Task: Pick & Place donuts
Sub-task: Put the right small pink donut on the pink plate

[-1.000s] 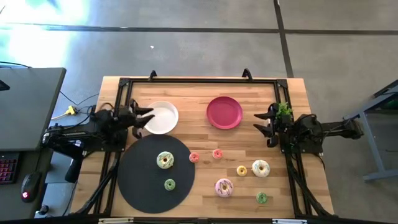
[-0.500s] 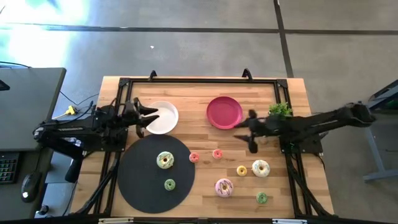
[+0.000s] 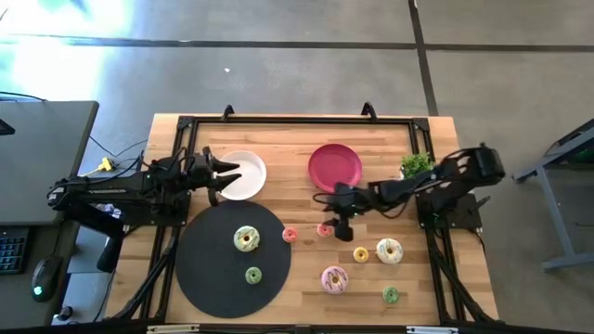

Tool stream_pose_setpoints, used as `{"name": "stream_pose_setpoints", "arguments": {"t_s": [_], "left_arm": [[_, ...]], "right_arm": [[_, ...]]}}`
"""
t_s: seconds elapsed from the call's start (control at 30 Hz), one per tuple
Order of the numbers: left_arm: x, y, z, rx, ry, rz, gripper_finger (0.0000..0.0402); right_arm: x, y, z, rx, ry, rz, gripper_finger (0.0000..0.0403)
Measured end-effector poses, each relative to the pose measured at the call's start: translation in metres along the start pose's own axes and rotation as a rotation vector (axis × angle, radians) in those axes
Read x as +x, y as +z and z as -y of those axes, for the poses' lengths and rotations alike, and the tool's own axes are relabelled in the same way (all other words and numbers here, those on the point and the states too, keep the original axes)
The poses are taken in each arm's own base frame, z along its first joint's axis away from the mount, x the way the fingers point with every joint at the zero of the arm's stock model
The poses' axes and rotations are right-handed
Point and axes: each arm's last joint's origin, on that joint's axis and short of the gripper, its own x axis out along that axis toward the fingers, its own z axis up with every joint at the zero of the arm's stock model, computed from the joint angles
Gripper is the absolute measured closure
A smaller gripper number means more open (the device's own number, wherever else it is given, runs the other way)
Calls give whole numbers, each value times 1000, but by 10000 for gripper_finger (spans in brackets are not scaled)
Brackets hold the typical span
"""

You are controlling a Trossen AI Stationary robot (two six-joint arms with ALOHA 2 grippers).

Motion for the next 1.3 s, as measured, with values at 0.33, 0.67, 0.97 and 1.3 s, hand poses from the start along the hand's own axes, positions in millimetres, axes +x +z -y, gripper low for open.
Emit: {"name": "stream_pose_setpoints", "arguments": {"t_s": [0.33, 0.67, 0.97, 1.3], "left_arm": [[0, -7, -1, 11, 10, -74, 259], [0, -8, -1, 12, 12, -86, 259], [0, -8, -1, 12, 13, -87, 259], [-1, -10, -1, 11, 15, -101, 259]], "right_arm": [[15, -2, 0, -2, 19, -152, 198], [21, -11, 1, 18, 34, -175, 209], [21, -9, 1, 22, 43, -151, 333], [-4, 27, 1, -72, -122, 49, 376]]}}
